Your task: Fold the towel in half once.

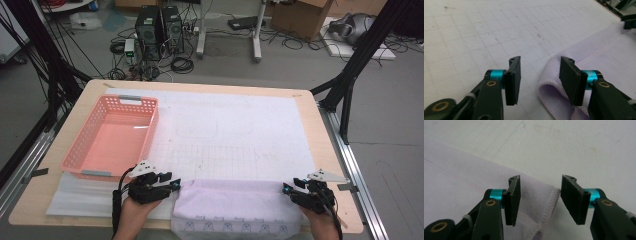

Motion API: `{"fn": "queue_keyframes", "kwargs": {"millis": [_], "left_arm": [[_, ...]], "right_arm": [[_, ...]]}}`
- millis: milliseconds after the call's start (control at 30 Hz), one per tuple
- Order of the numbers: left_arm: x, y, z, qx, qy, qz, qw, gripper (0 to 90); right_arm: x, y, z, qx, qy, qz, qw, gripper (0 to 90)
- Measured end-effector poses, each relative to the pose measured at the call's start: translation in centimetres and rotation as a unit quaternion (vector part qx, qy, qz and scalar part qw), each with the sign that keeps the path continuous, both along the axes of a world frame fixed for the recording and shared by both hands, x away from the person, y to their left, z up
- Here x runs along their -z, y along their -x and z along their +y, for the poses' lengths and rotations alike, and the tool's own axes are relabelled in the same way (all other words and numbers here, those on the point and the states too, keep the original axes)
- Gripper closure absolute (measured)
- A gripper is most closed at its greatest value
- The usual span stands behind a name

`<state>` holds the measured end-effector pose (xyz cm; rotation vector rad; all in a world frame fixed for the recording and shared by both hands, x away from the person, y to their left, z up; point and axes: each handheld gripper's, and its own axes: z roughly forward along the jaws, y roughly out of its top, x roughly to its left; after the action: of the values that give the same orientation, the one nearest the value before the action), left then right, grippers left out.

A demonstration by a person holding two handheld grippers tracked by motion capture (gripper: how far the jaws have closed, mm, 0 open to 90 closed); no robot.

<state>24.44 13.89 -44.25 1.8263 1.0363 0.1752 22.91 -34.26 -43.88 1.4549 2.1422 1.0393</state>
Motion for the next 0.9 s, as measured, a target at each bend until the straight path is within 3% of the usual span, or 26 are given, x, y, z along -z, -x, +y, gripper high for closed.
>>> {"fn": "queue_keyframes", "kwargs": {"millis": [100,200,333,400,467,533,600,733,833,900], "left_arm": [[0.2,0.2,-0.1,0.025,-0.005,-0.007,0.9996,58.3],[0.3,-0.1,-0.7,0.039,-0.010,-0.002,0.9992,62.3],[0.9,-0.6,-2.2,0.056,-0.056,0.003,0.9968,79.2],[0.7,-0.8,-2.5,0.035,-0.071,-0.005,0.9968,84.1],[0.2,-1.3,-2.2,-0.006,-0.091,-0.025,0.9955,85.1],[0.0,-1.7,-1.6,-0.026,-0.074,-0.019,0.9967,84.7],[0.0,-1.4,-1.7,-0.044,-0.095,-0.040,0.9937,81.7],[-0.1,-1.3,-1.0,-0.054,-0.052,-0.023,0.9969,60.0],[0.0,-0.9,-0.7,-0.022,-0.009,0.004,0.9997,54.5],[0.4,-0.7,-1.1,-0.003,-0.013,0.014,0.9998,48.3]], "right_arm": [[0.5,0.1,0.0,-0.003,0.007,0.006,1.0000,49.4],[0.5,0.3,-0.2,-0.001,0.002,0.005,1.0000,49.7],[0.5,0.3,-0.2,-0.001,0.000,0.006,1.0000,49.6],[0.5,0.3,-0.2,-0.003,0.003,0.002,1.0000,49.7],[0.5,0.4,-0.3,-0.001,0.001,0.005,1.0000,49.8],[0.5,0.4,-0.4,0.002,-0.001,0.005,1.0000,49.8],[0.5,0.5,-0.5,0.004,-0.004,0.003,1.0000,49.8],[0.1,0.5,-0.8,0.007,-0.010,-0.008,0.9999,49.8],[0.1,0.6,-0.9,0.003,-0.012,-0.009,0.9999,49.8],[0.2,0.7,-0.9,0.003,-0.013,-0.005,0.9999,49.7]]}}
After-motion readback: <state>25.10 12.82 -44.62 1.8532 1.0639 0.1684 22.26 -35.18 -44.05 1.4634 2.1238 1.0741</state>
